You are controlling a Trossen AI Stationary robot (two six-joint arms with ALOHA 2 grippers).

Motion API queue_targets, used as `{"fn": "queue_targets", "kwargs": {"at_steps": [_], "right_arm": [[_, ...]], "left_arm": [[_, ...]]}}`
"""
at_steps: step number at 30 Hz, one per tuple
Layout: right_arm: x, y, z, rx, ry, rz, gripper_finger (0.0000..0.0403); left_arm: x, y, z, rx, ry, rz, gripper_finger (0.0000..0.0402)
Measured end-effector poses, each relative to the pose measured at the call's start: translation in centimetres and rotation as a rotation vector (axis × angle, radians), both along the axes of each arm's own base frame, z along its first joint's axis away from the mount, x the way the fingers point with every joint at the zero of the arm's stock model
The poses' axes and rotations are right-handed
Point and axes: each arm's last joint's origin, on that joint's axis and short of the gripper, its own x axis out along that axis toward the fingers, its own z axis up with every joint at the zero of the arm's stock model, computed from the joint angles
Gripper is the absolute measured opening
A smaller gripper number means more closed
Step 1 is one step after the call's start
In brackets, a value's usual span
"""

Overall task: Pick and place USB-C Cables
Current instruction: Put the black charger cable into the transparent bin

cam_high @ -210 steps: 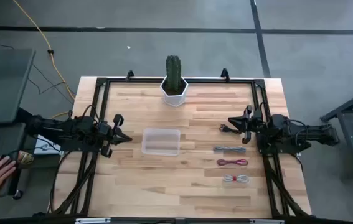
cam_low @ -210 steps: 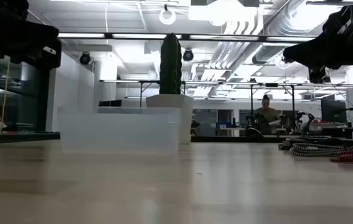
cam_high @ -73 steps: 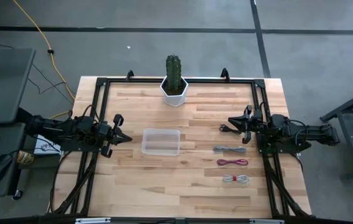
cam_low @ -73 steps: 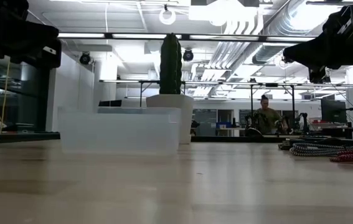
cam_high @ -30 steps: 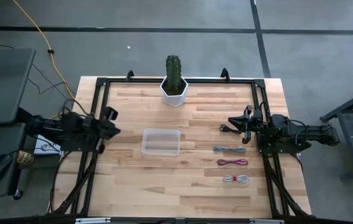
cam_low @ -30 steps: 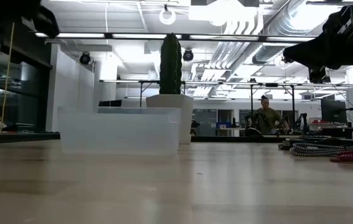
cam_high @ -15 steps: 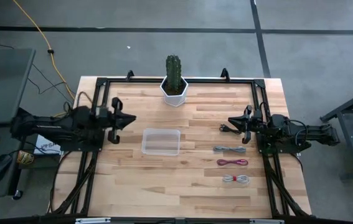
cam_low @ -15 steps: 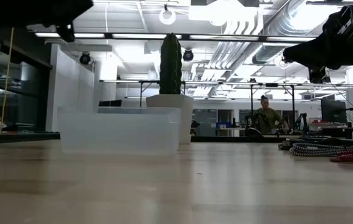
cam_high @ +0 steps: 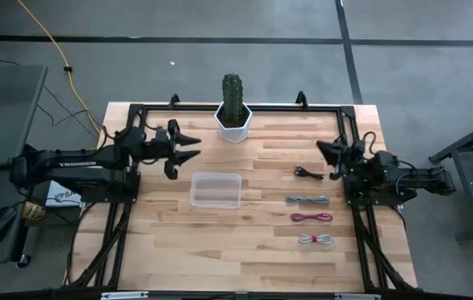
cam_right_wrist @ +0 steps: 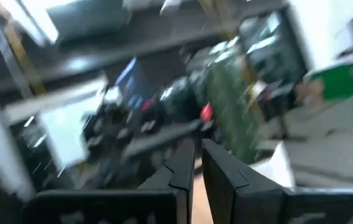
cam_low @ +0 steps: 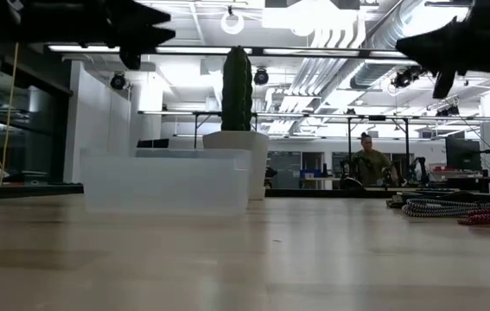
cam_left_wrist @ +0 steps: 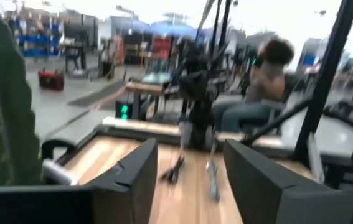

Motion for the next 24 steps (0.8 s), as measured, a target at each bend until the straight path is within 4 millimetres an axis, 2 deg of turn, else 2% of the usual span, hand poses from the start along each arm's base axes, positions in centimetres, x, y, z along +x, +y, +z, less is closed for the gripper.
{"fn": "queue_targets", "kwargs": {"at_steps": [3,5,9,12,17,20,24], "right_arm": [[-0.3,0.0,0.8,0.006,-0.081,-0.017,0.0025],[-0.2,0.0,1.3,-0.008,-0.067,-0.004,0.0032],[0.3,0.0,3.7,-0.032,-0.011,0.006,0.008],[1.5,-0.1,5.5,-0.021,0.225,-0.017,0.0132],[3.2,-0.4,7.4,0.119,0.778,-0.128,0.0201],[4.2,-0.5,7.1,0.238,1.055,-0.184,0.0219],[5.5,-0.2,4.7,0.394,1.388,-0.161,0.0223]], "left_arm": [[-0.1,0.1,0.5,-0.013,-0.055,0.002,0.0182],[-0.2,0.1,0.6,-0.018,-0.06,0.003,0.0187],[-0.1,0.2,0.5,-0.052,-0.06,0.003,0.0188],[0.0,0.2,0.4,-0.076,-0.058,-0.001,0.0189],[0.0,0.2,0.4,-0.084,-0.055,-0.004,0.0189],[0.0,0.1,0.3,-0.1,-0.055,-0.007,0.0189],[0.0,0.1,0.3,-0.102,-0.05,-0.007,0.0189]]}}
